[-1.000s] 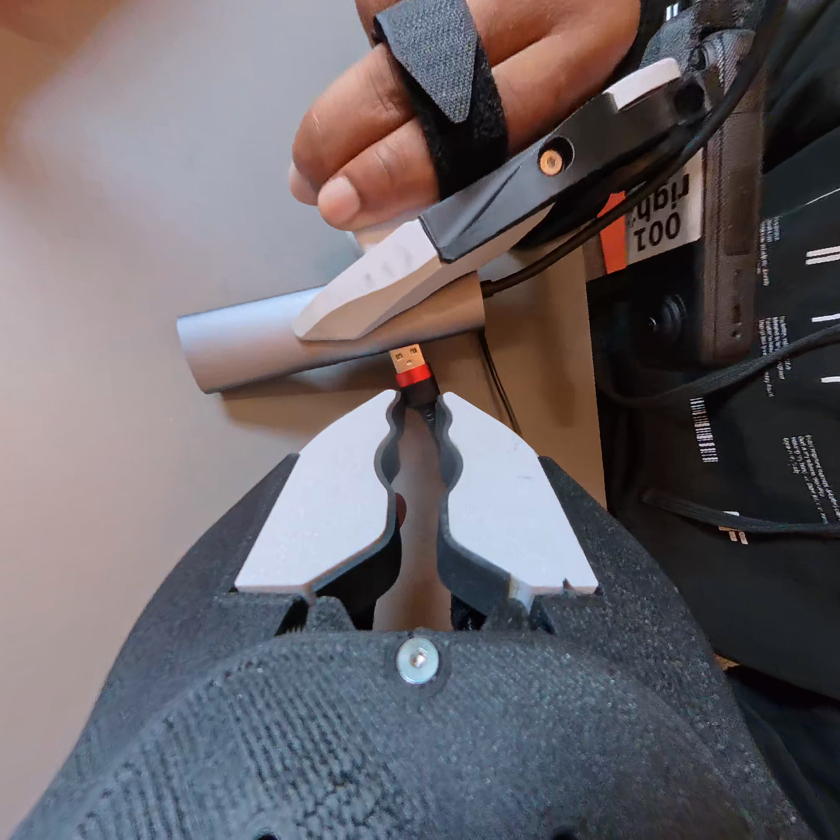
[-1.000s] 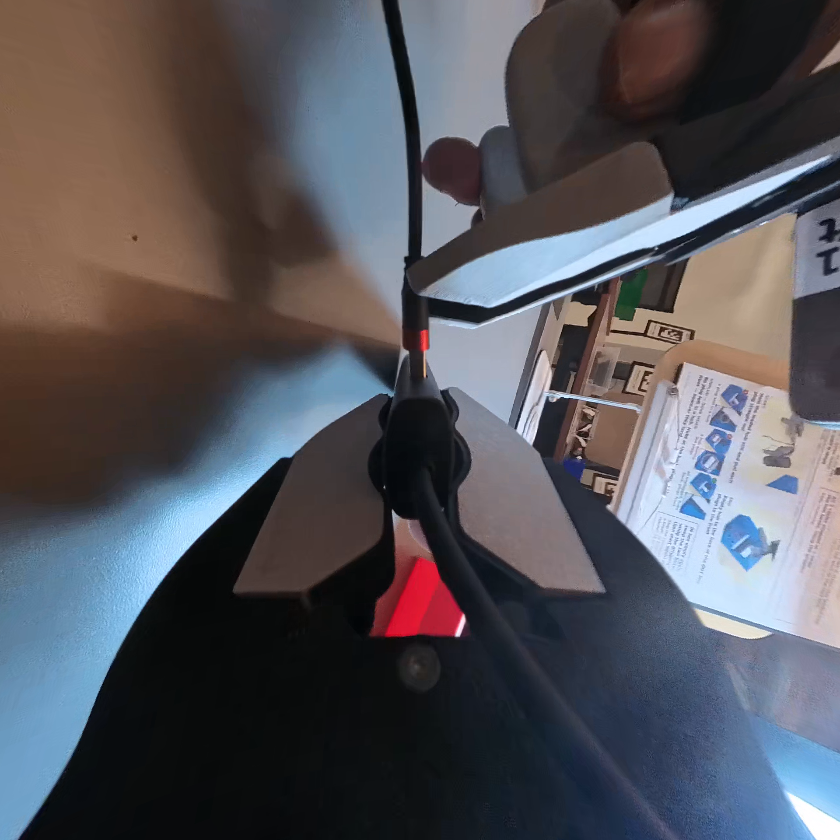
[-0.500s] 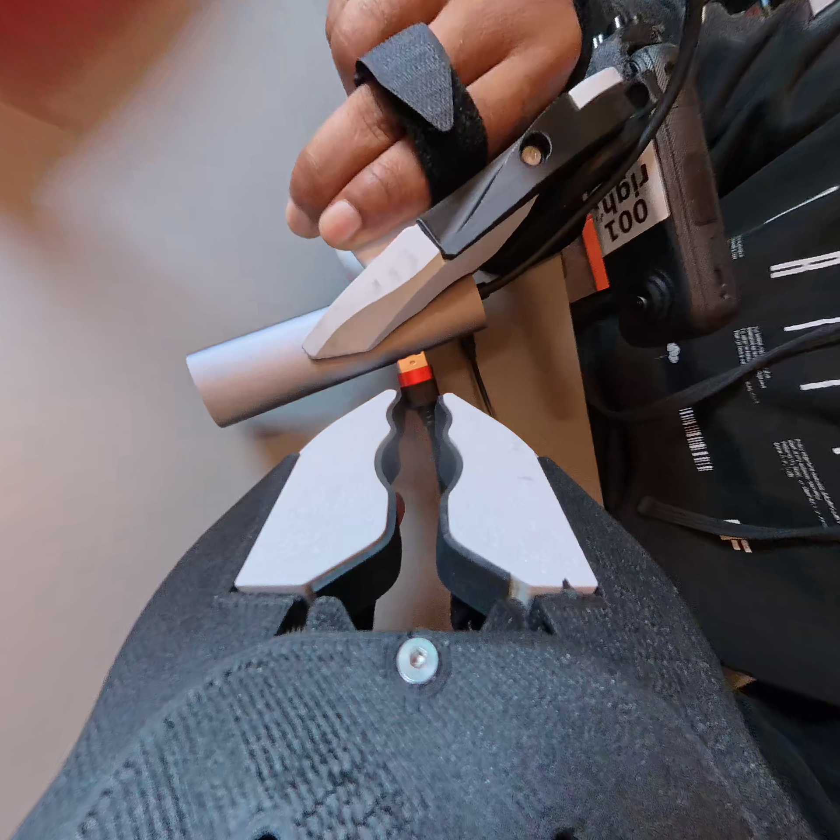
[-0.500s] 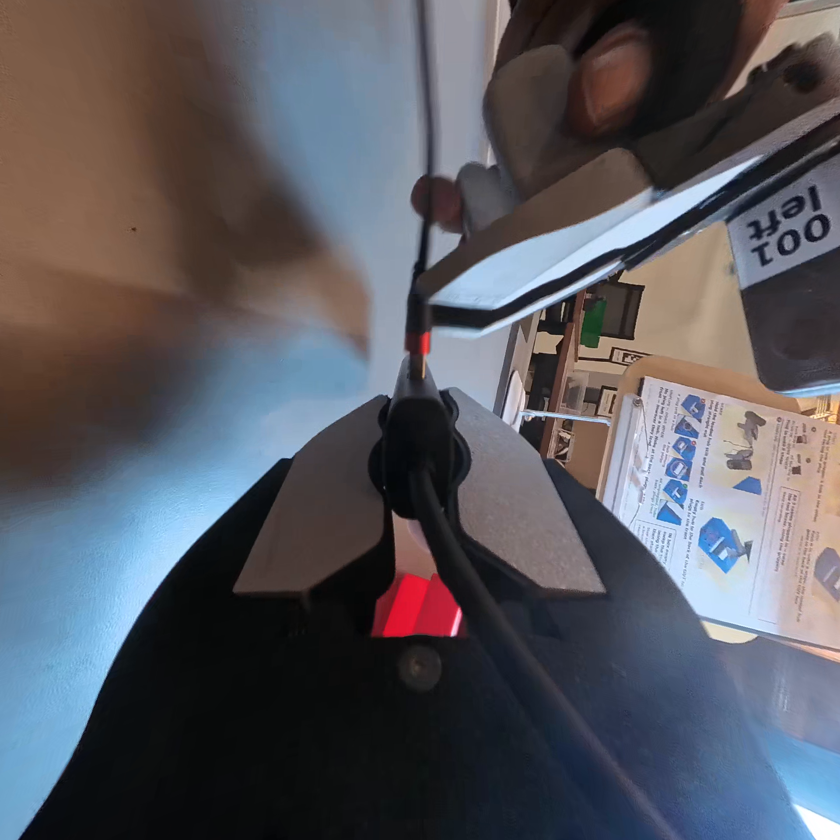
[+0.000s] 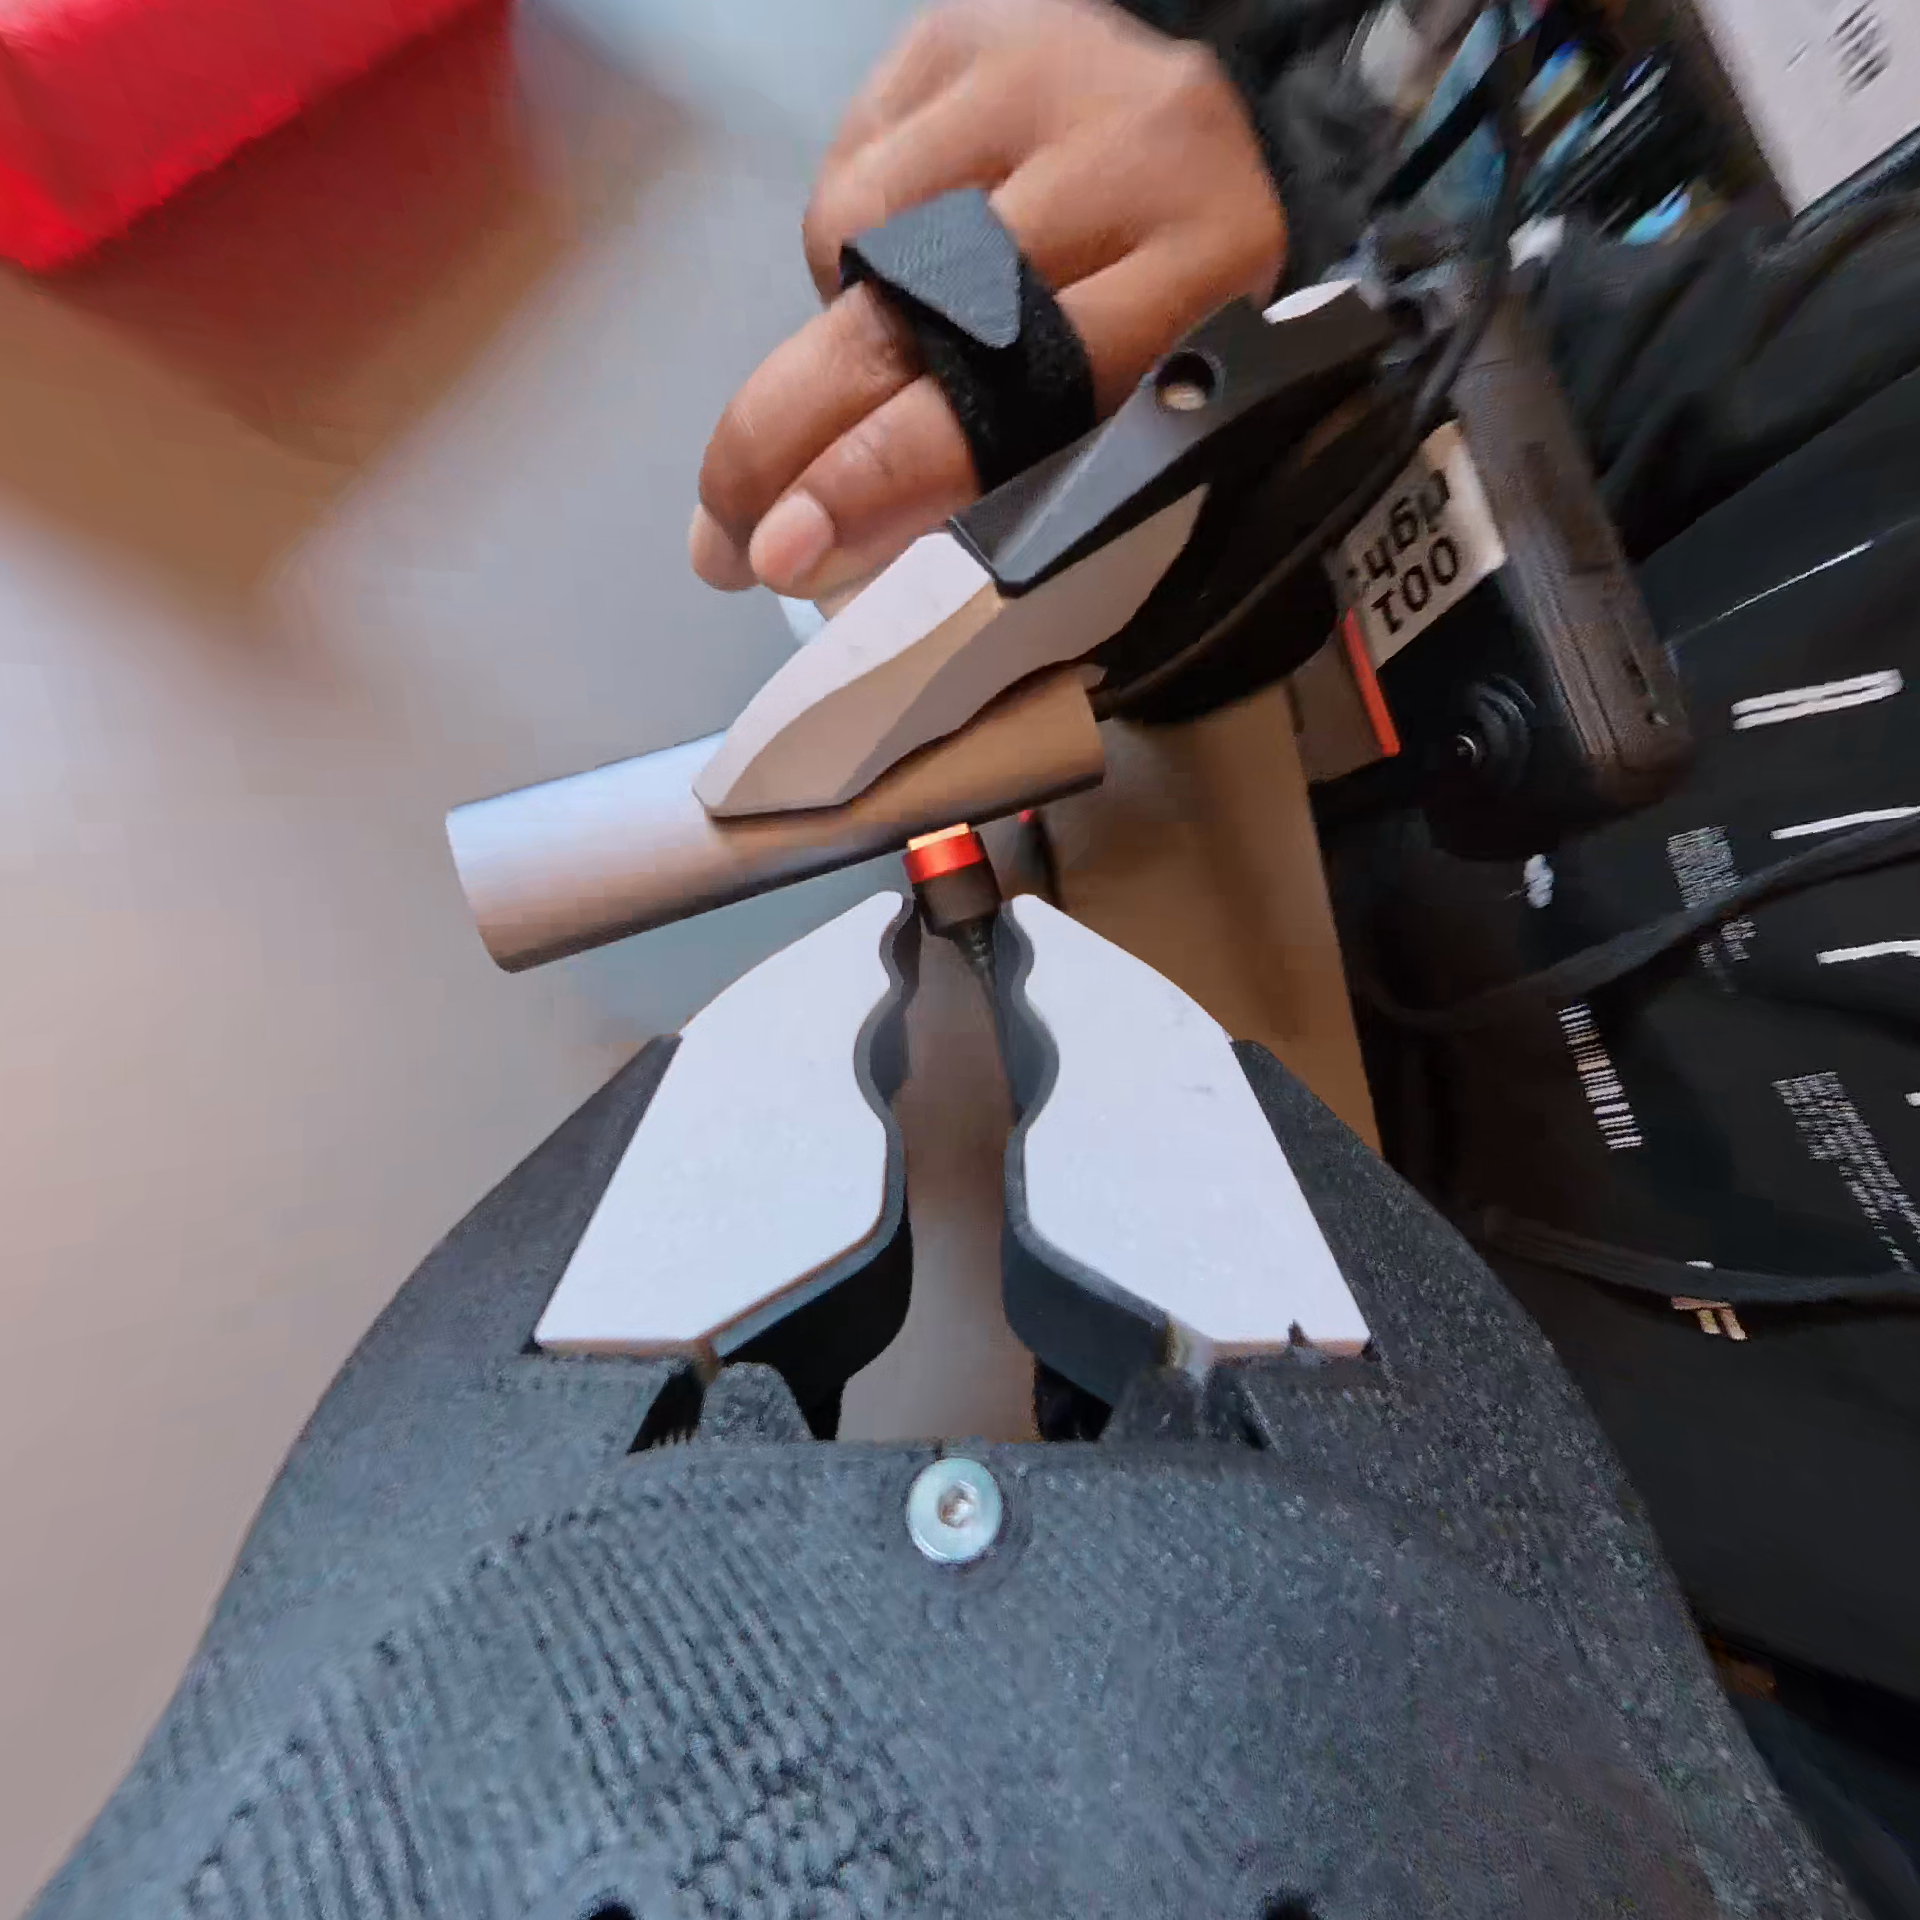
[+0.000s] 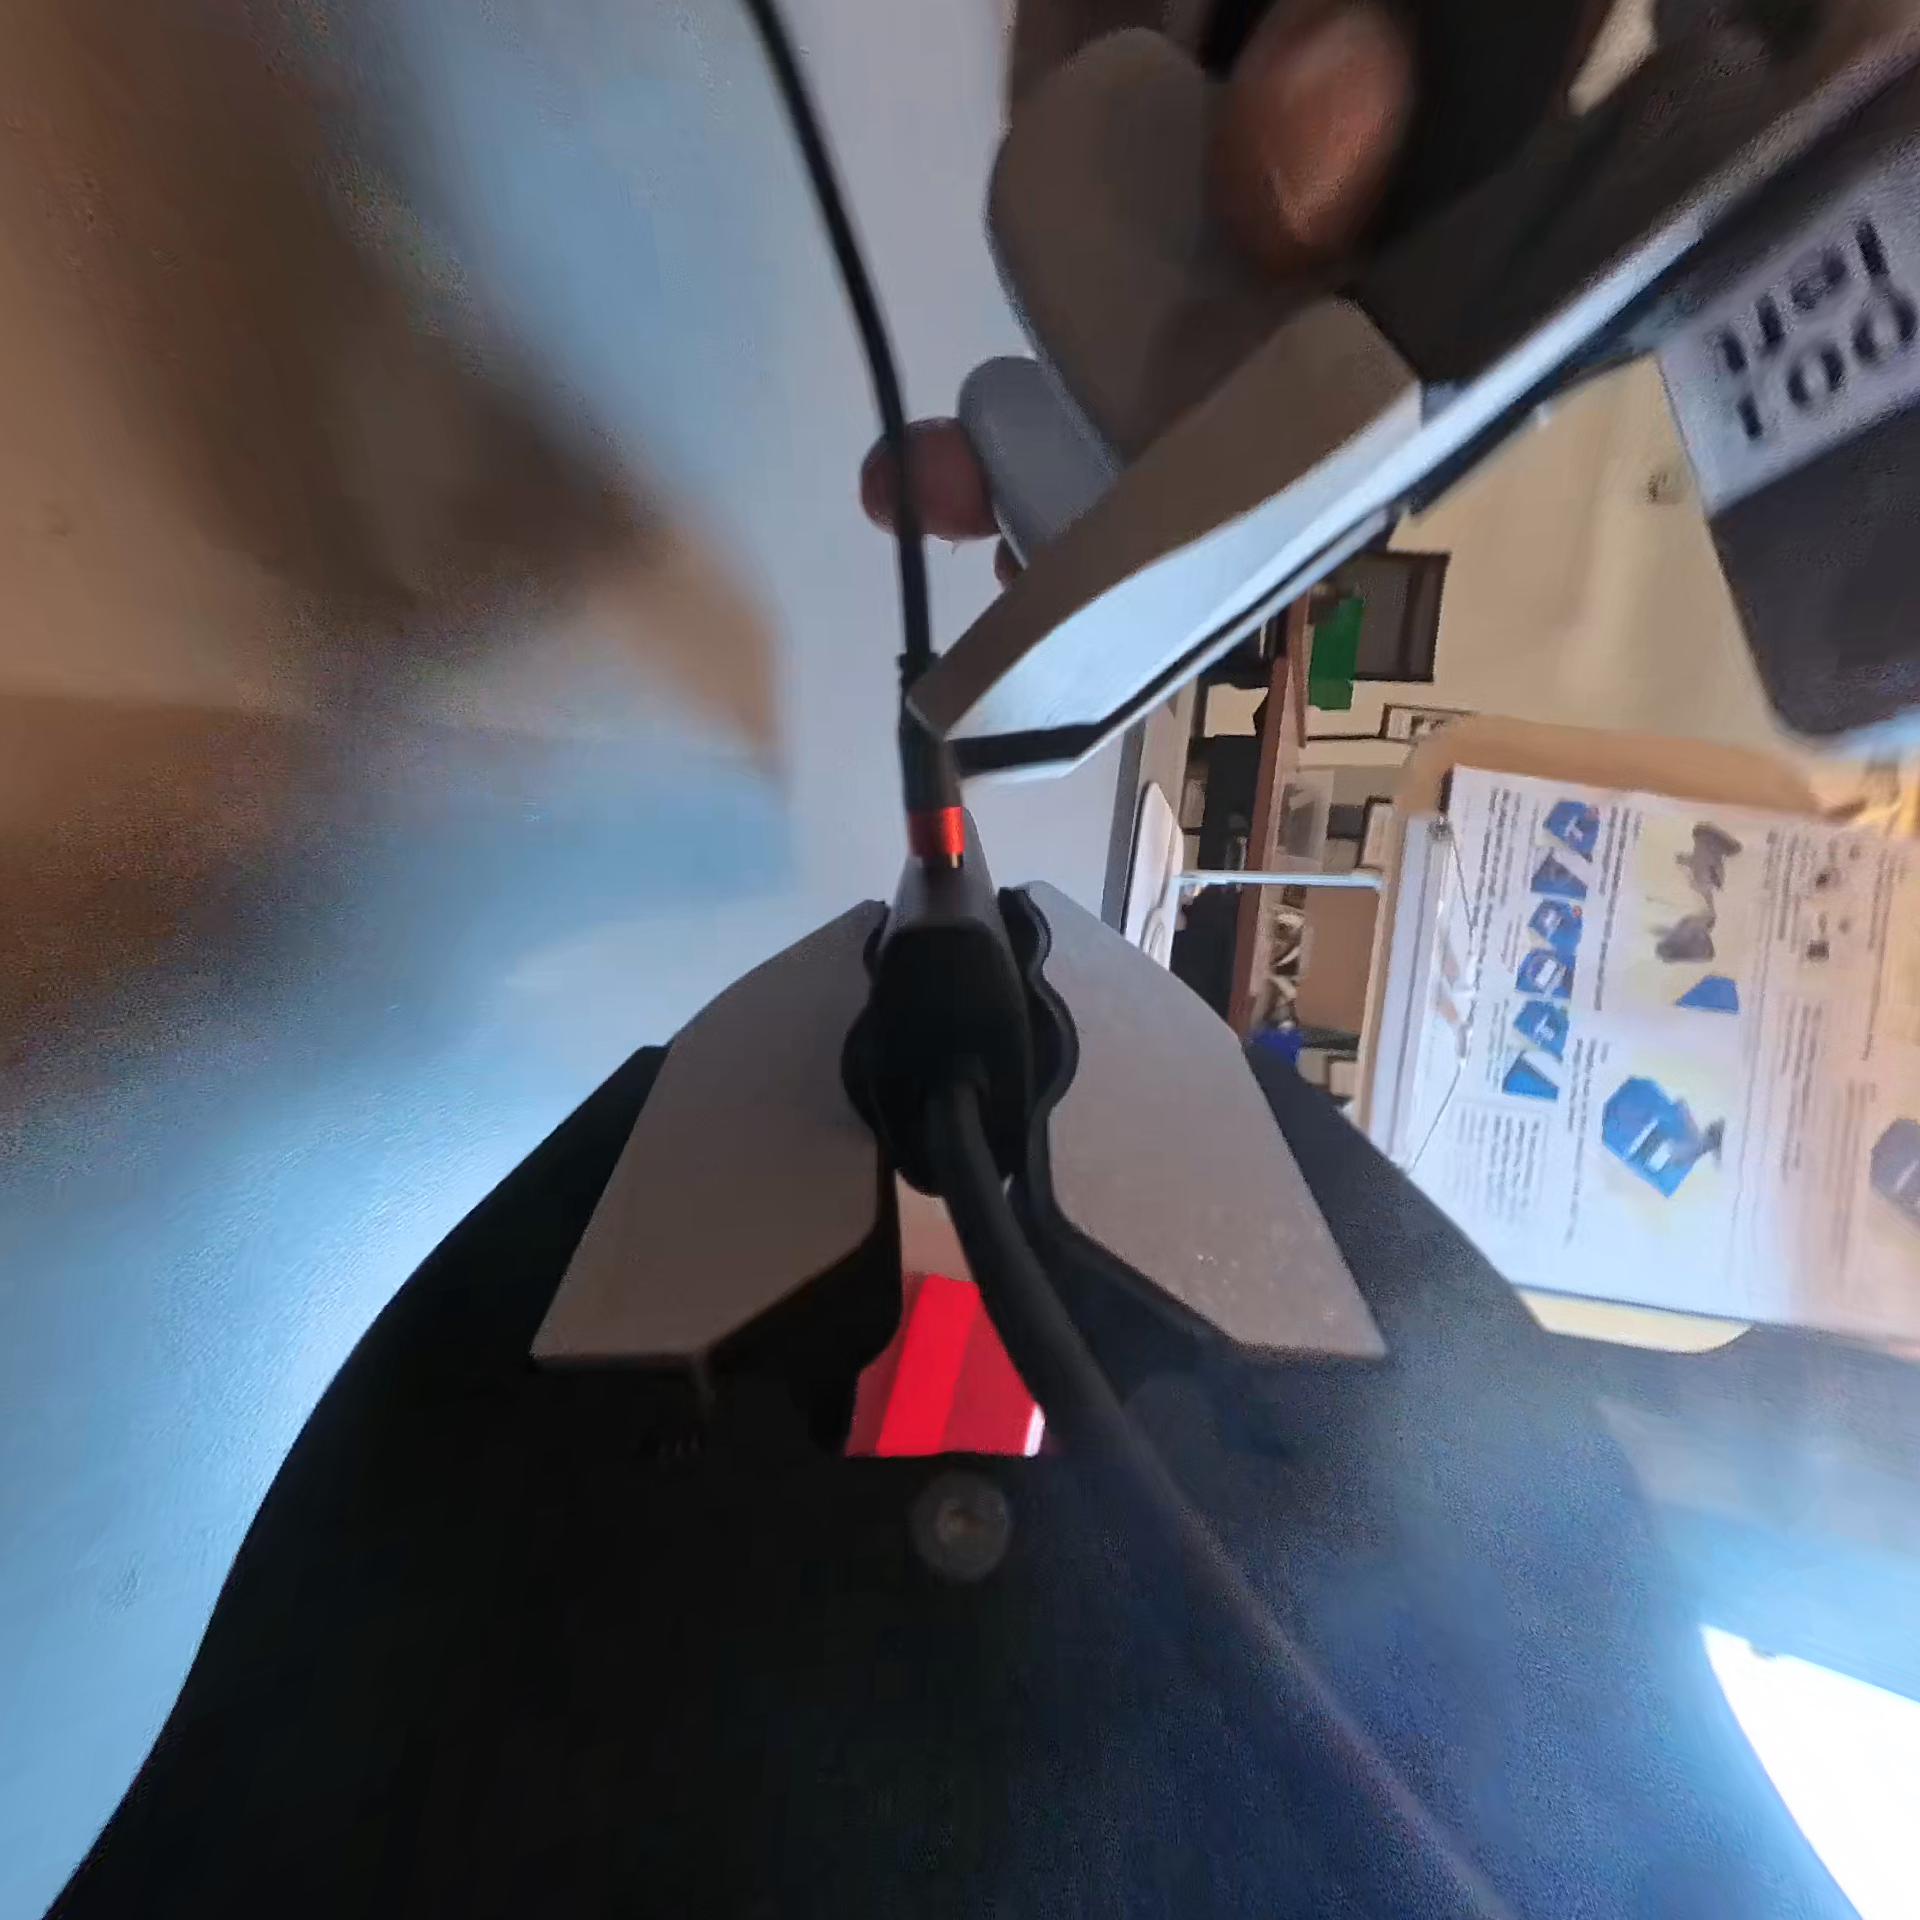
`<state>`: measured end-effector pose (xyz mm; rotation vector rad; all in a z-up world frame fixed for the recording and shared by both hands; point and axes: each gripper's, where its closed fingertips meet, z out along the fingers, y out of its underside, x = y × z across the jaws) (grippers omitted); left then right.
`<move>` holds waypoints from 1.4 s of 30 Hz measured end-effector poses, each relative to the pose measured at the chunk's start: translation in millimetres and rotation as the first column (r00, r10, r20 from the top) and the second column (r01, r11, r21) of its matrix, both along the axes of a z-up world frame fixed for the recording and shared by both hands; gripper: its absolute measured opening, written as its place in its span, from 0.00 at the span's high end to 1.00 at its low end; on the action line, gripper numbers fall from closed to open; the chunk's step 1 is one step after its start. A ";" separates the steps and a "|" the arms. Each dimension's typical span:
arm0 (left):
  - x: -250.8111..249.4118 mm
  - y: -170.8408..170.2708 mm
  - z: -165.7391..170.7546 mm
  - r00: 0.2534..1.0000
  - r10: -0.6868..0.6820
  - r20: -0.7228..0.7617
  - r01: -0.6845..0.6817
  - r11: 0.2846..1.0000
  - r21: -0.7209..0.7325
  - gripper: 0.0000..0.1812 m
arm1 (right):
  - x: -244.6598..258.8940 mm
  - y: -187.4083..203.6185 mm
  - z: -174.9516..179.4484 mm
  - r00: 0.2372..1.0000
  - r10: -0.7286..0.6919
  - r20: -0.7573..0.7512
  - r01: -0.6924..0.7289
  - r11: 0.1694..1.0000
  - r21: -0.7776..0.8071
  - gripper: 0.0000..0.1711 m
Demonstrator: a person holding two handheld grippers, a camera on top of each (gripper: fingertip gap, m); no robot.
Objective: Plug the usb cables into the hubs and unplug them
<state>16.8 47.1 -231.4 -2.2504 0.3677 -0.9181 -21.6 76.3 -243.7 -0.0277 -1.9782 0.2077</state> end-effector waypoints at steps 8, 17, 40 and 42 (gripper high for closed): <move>-67.3 8.2 57.1 0.932 0.323 -0.163 -0.231 0.878 0.419 0.84 | 4.6 5.5 46.8 0.995 0.064 0.074 0.002 0.741 -0.671 0.89; -16.1 14.6 42.7 0.943 0.200 -0.267 -0.059 0.888 0.456 0.92 | 11.9 -4.7 83.0 0.894 0.377 0.243 0.247 0.039 -0.968 0.81; -50.9 -44.1 10.6 0.826 0.532 -0.187 -0.393 0.780 0.486 0.81 | -37.7 262.1 179.4 0.644 -0.547 0.535 0.764 0.416 -0.494 0.90; -47.5 -42.5 6.5 0.824 0.521 -0.222 -0.371 0.793 0.484 0.82 | -42.4 306.5 165.7 0.473 -0.707 0.526 0.881 0.396 -0.259 0.89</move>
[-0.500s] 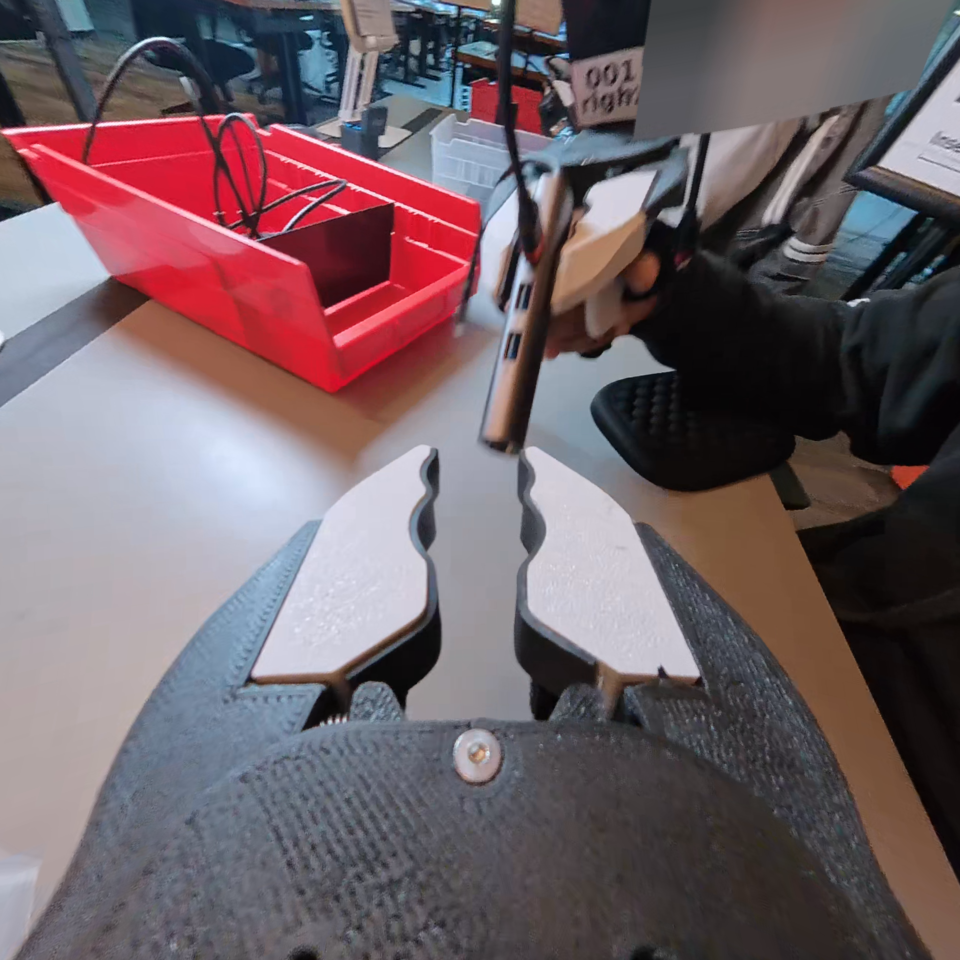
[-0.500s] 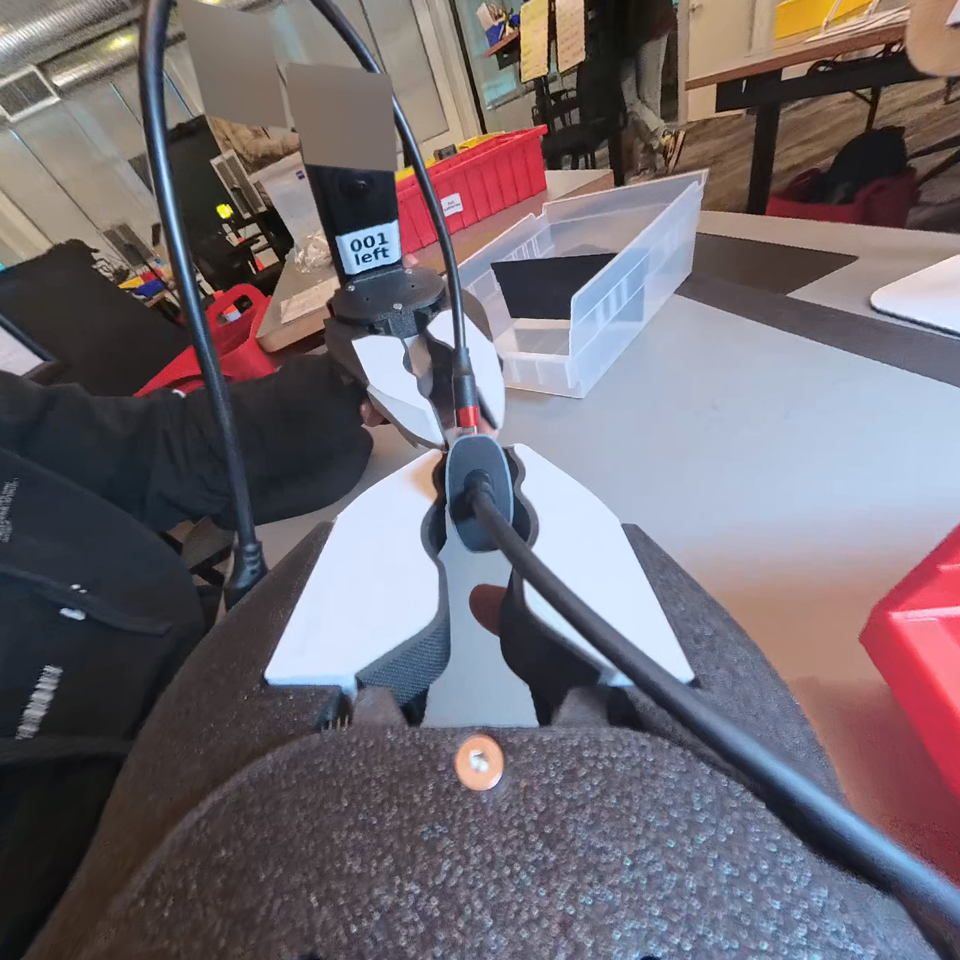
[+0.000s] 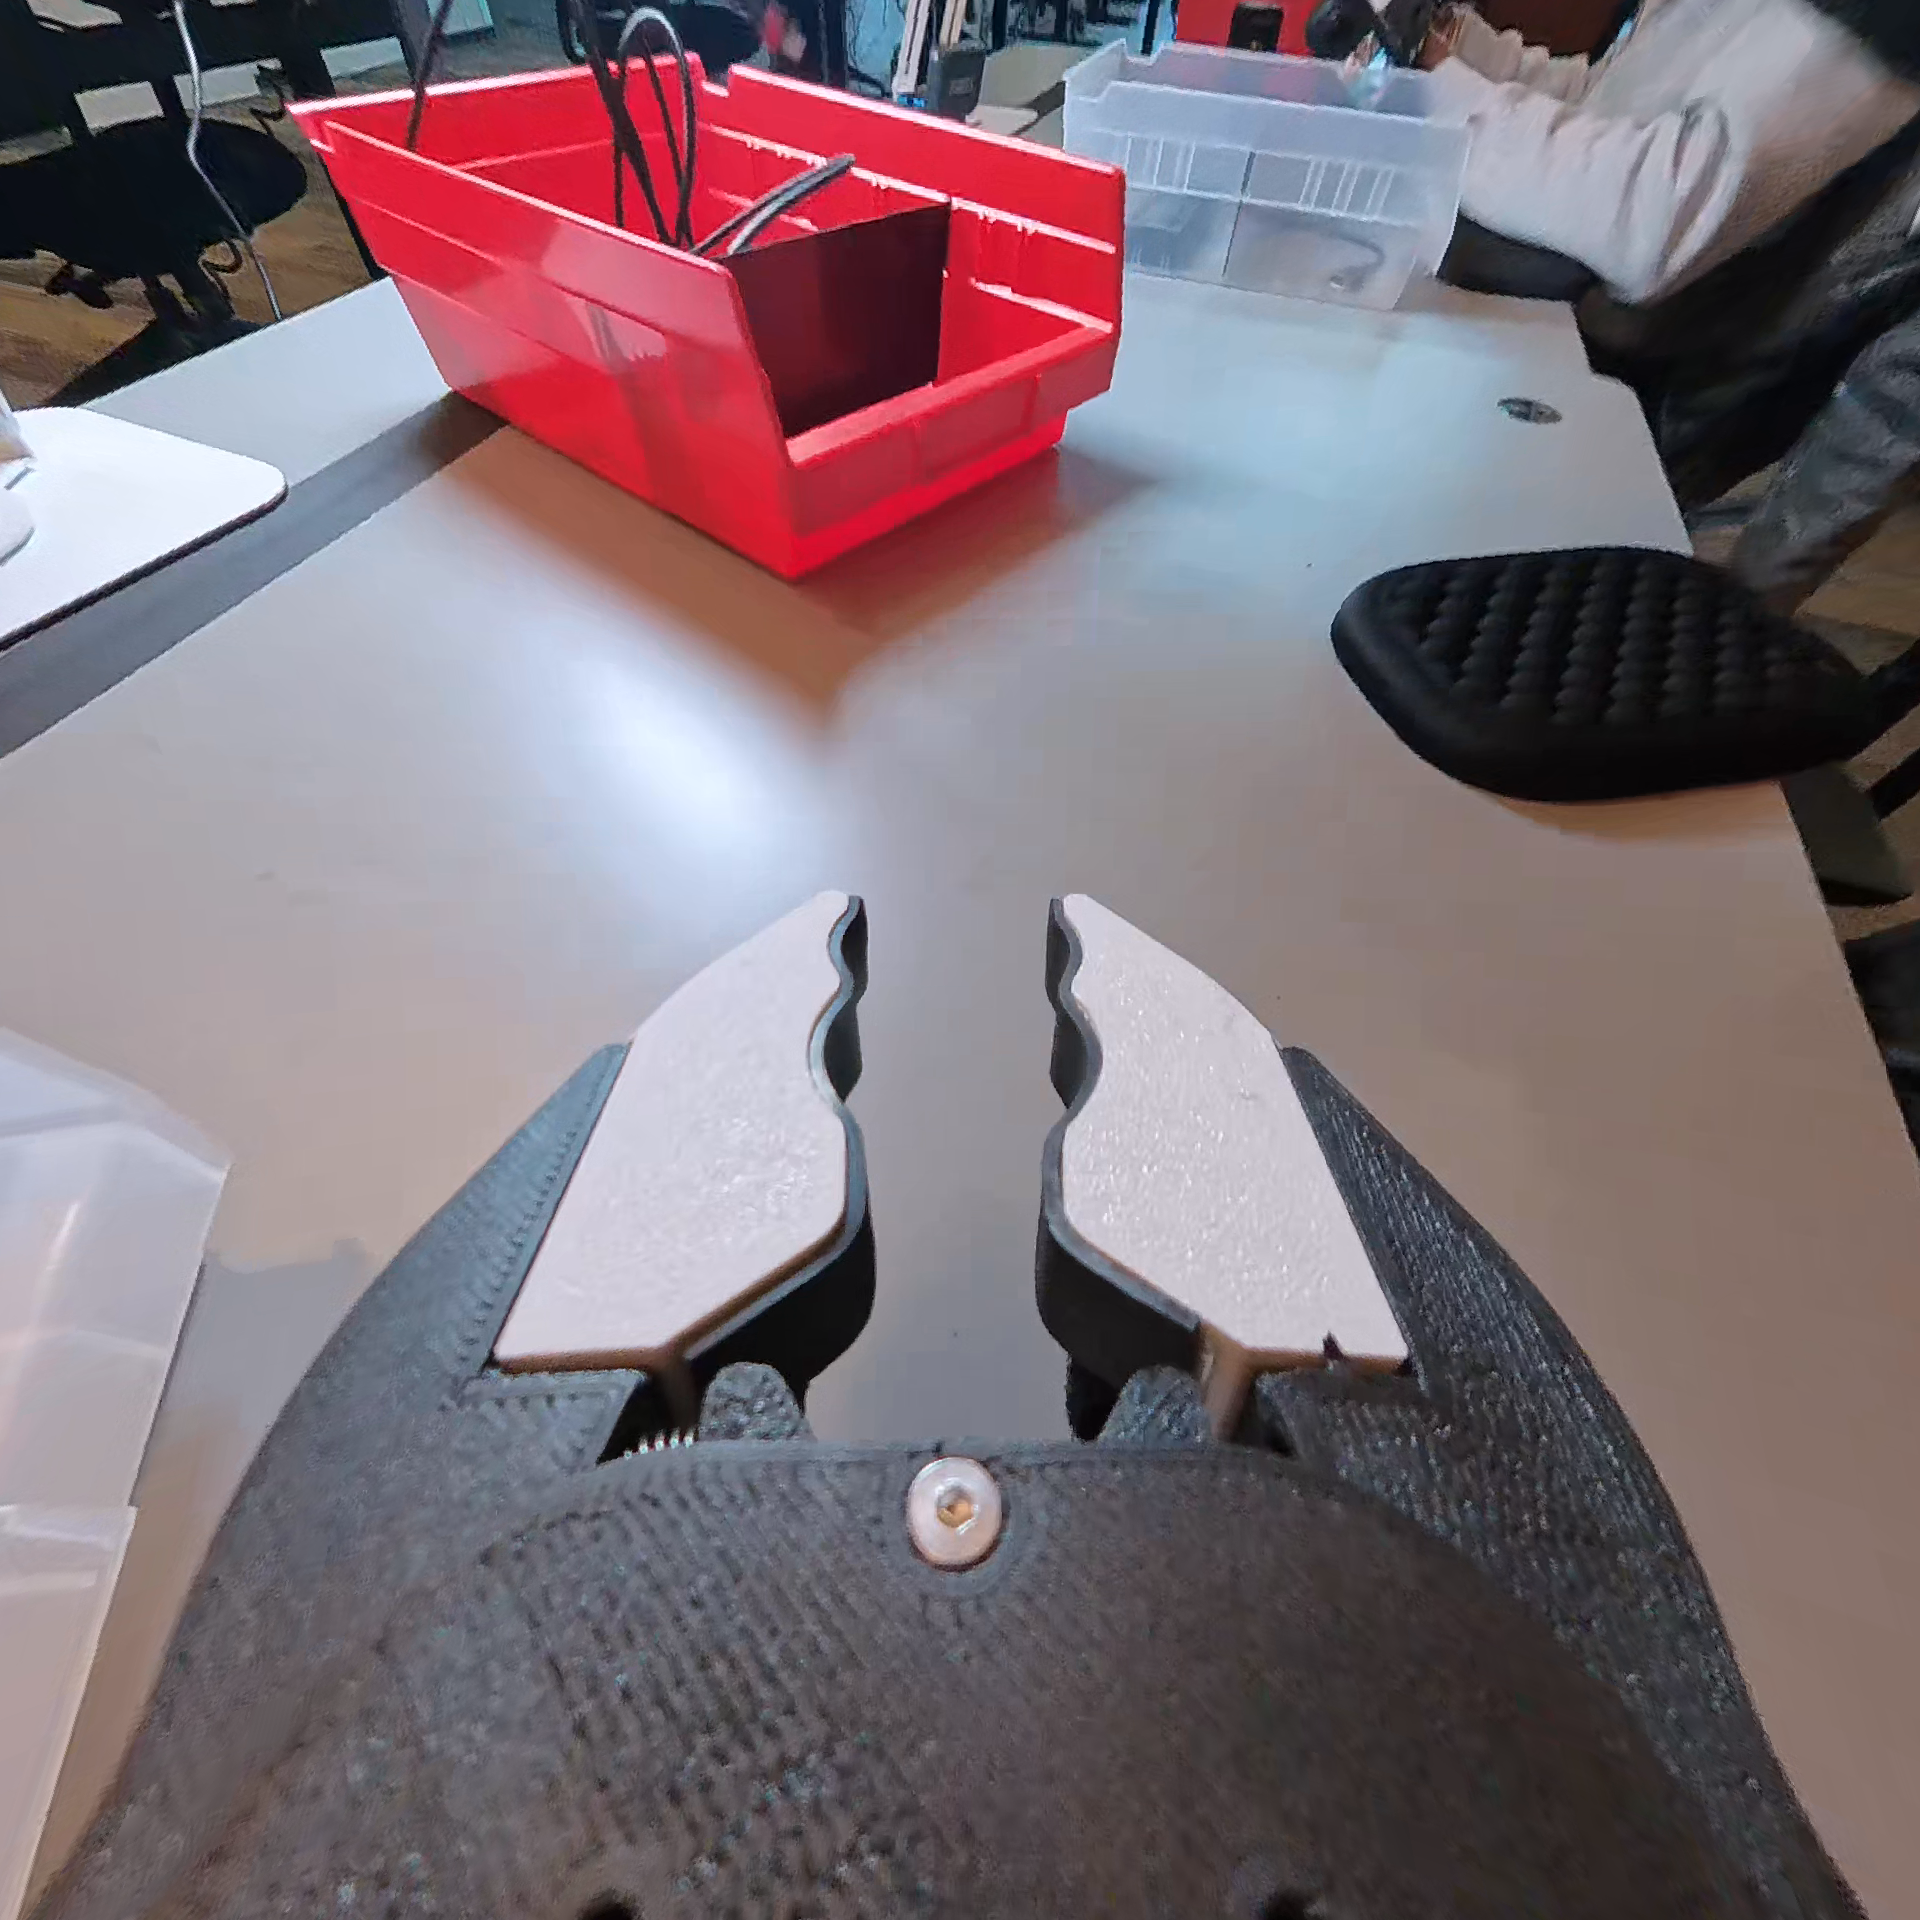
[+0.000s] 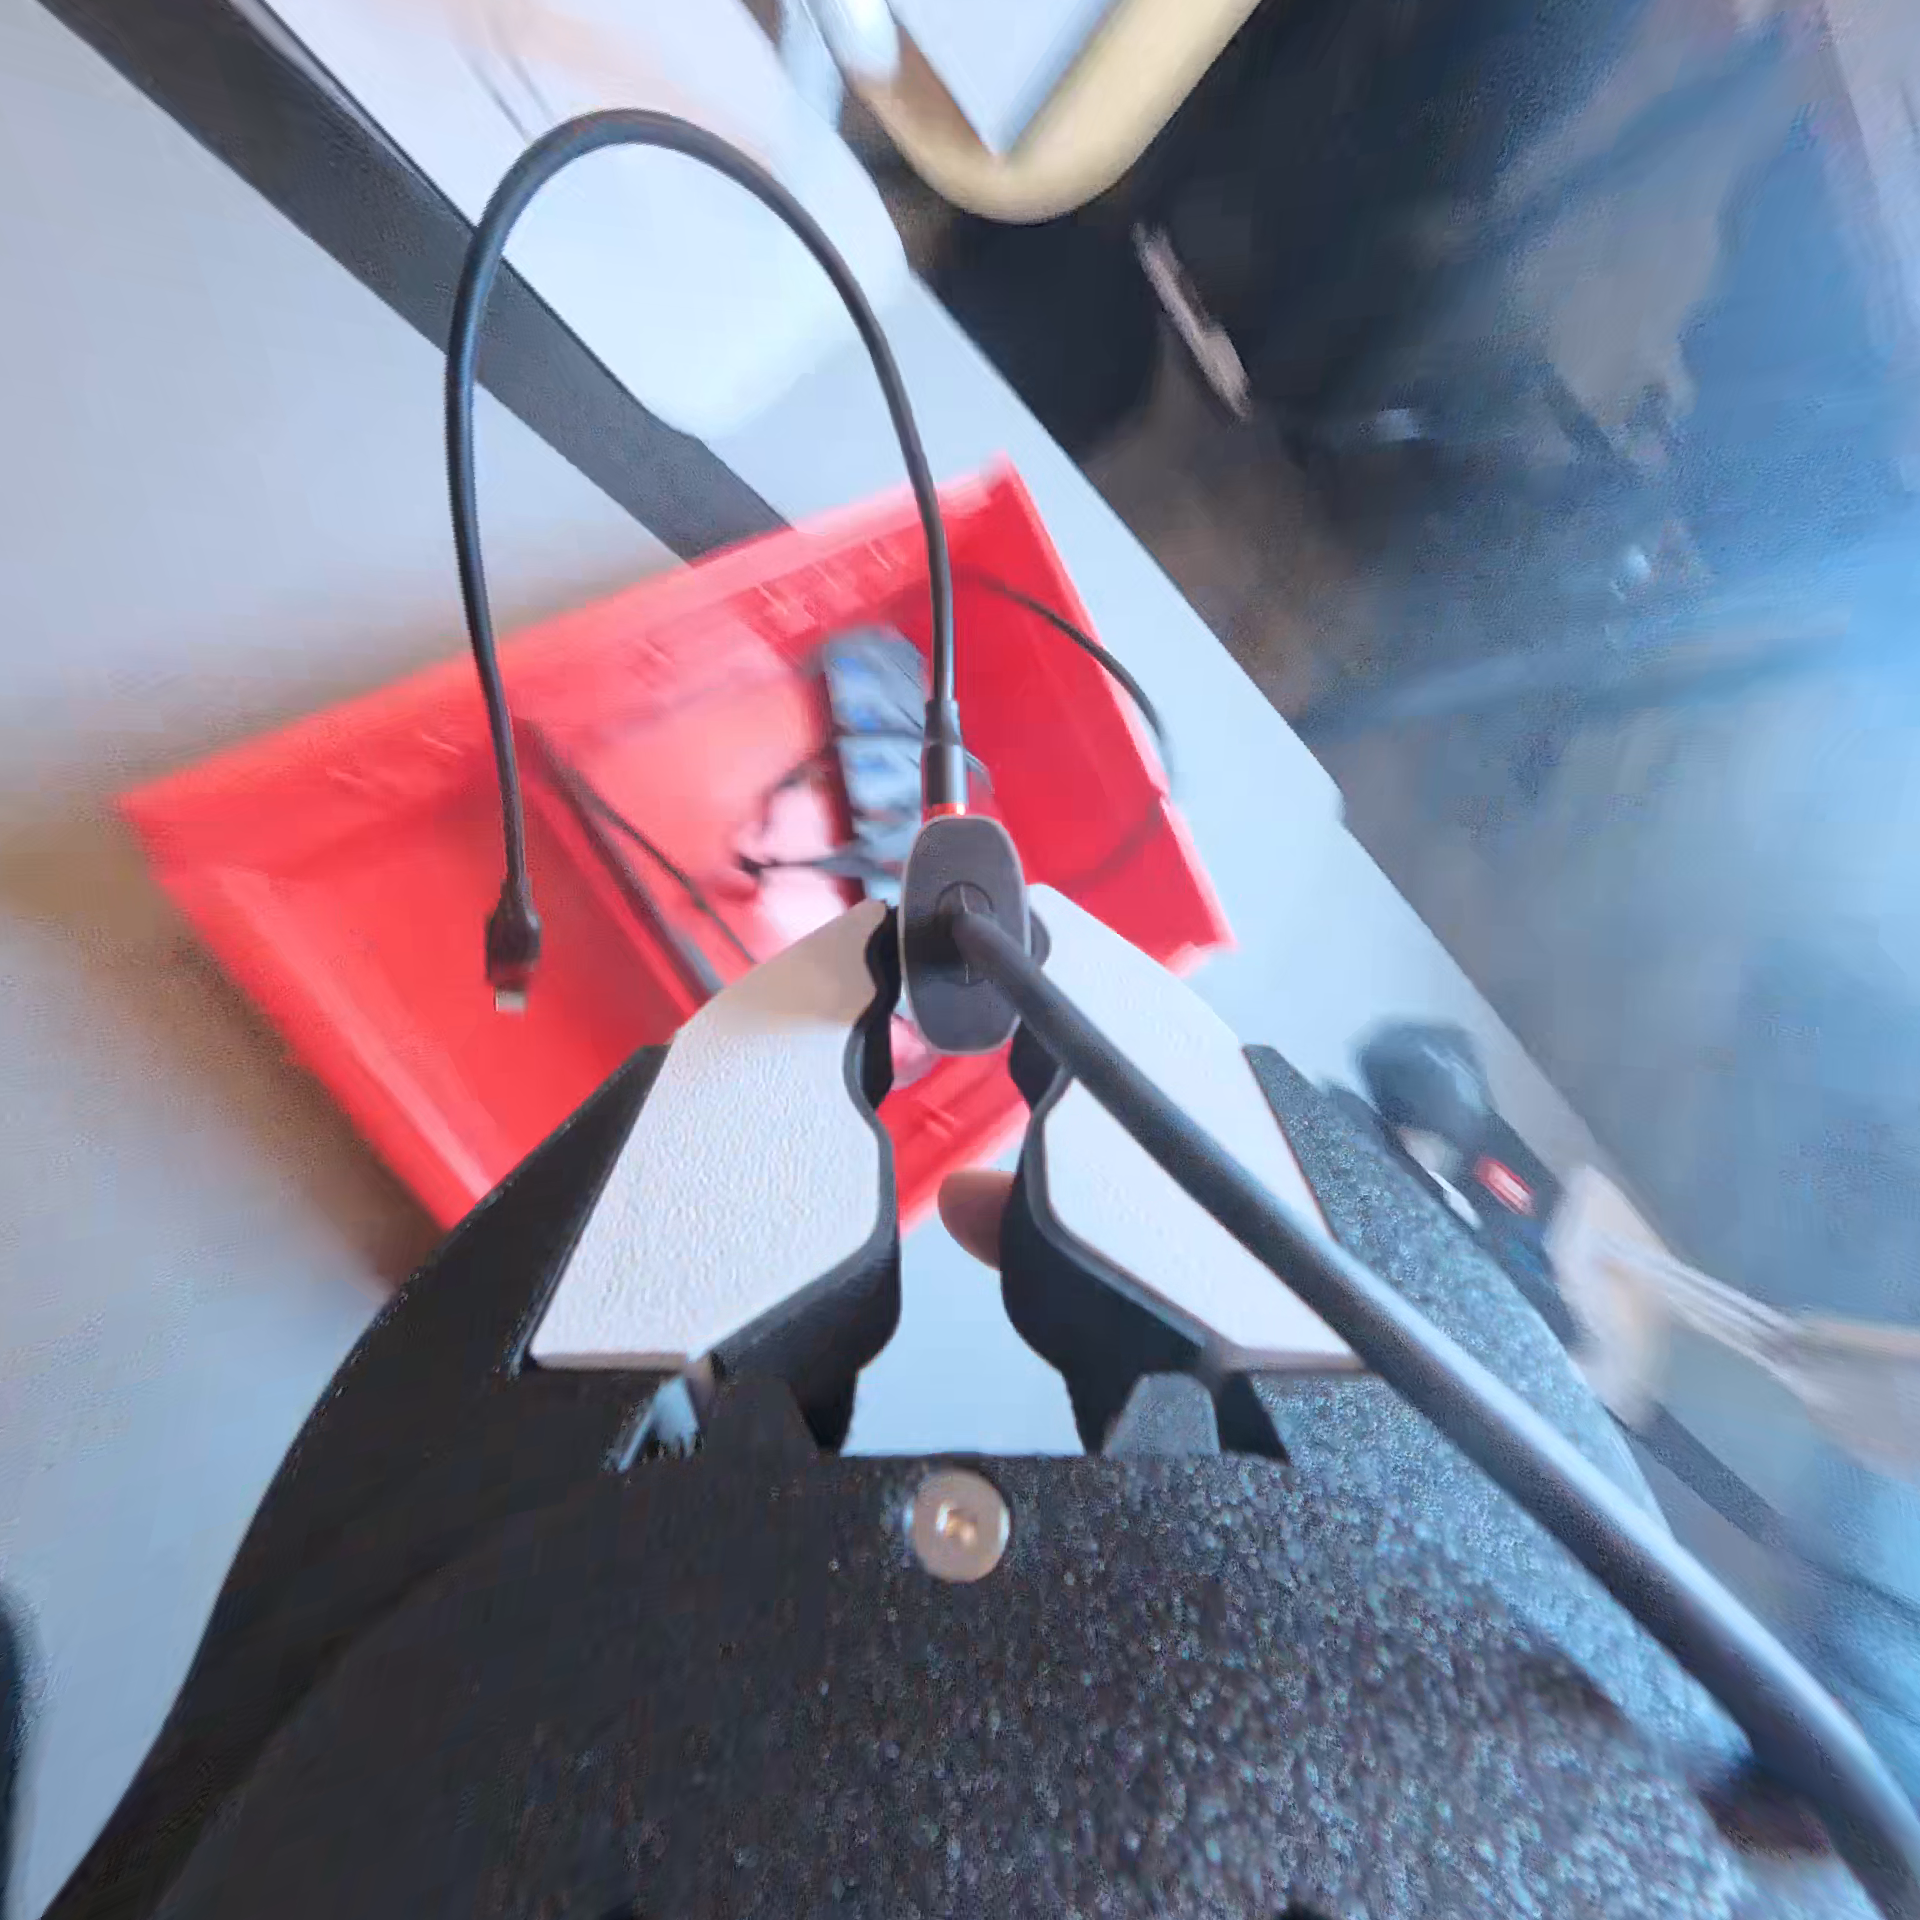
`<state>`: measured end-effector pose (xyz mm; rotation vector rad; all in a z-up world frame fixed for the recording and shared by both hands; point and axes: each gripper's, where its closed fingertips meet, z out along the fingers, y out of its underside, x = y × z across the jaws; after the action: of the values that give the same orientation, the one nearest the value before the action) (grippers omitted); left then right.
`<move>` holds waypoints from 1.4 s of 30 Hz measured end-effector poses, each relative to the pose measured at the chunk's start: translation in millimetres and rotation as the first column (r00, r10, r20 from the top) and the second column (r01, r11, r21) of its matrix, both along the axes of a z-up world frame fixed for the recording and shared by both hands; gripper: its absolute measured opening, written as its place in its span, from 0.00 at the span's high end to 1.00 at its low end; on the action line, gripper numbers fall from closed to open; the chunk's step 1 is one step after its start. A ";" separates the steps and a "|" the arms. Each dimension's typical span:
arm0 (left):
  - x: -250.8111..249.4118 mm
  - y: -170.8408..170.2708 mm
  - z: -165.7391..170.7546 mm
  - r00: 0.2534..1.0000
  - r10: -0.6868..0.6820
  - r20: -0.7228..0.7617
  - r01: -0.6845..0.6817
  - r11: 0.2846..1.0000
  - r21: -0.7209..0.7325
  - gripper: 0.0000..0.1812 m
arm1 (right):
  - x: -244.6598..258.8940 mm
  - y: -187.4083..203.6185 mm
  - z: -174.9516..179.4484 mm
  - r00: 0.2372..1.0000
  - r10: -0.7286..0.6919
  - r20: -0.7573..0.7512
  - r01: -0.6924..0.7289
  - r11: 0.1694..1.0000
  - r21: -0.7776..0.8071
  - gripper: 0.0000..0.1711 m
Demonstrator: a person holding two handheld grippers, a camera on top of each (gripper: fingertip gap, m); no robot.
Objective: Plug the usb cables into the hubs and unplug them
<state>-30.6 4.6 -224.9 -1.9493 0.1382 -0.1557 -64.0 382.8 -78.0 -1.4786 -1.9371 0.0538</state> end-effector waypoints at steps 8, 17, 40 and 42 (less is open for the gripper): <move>6.4 4.5 -36.0 0.999 -0.020 -0.032 0.016 0.992 -0.125 0.83 | 1.7 51.5 -99.5 0.796 -0.065 0.602 -0.013 0.992 0.125 0.88; 3.6 5.7 -36.4 1.000 -0.006 -0.029 0.003 0.992 -0.127 0.83 | -24.1 -18.2 -65.4 0.878 0.173 0.446 0.014 0.923 -0.384 0.66; -140.6 -72.5 16.0 0.754 0.613 -0.236 -0.640 0.766 -0.056 0.71 | 34.3 -144.2 -98.5 0.884 0.181 -0.431 -0.203 0.979 -0.004 0.62; -148.7 -83.3 1.5 0.740 0.585 -0.332 -0.652 0.744 -0.145 0.69 | 43.6 -147.0 -131.5 0.935 0.213 -0.284 -0.197 0.977 0.084 0.56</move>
<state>-179.3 -78.7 -223.3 -2.1576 -0.3910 0.5709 -20.4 235.8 -209.5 -1.1551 -1.8254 0.2950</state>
